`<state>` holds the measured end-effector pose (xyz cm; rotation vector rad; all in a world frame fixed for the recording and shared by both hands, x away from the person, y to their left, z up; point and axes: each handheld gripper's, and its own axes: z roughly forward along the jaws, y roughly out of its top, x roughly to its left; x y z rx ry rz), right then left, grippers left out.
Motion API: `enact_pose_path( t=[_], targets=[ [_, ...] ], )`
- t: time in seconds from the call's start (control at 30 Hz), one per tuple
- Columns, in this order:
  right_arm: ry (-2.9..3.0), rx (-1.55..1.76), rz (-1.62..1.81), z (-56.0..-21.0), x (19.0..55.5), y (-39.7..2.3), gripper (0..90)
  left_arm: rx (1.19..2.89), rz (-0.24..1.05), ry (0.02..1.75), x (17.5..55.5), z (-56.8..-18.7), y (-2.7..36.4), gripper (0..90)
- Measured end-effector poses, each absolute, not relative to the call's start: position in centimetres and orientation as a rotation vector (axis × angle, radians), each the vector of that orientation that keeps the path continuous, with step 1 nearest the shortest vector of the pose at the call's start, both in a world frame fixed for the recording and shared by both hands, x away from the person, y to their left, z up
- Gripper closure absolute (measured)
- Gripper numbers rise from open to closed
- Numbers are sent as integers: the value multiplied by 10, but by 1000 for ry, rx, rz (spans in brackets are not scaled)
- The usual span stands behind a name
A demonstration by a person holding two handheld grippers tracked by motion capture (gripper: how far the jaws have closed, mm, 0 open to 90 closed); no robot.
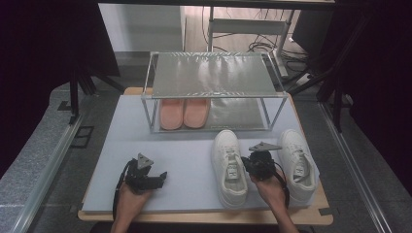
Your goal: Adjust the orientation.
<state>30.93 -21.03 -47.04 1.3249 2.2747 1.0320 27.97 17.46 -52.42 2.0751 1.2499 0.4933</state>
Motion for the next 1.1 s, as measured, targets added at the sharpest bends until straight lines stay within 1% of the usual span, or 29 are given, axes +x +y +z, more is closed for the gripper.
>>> enact_pose_path(
  t=[0.17, 0.33, 0.6, 0.87, 1.1],
  targets=[
    [2311, 1286, 1051, -471, 312, -198, 900, 2075, 494, 1250, 280, -524, 175, 171],
    [2333, 1282, 1058, -468, 313, -204, 890, 2075, 493, 1250, 280, -524, 175, 171],
    [2336, 1260, 1038, -456, 300, -216, 786, 2075, 494, 1250, 280, -524, 174, 172],
    [2368, 1255, 1062, -443, 283, -227, 638, 2075, 496, 1249, 279, -524, 174, 173],
    [2393, 1249, 1121, -435, 274, -229, 583, 2074, 498, 1249, 279, -524, 174, 173]
  ],
)
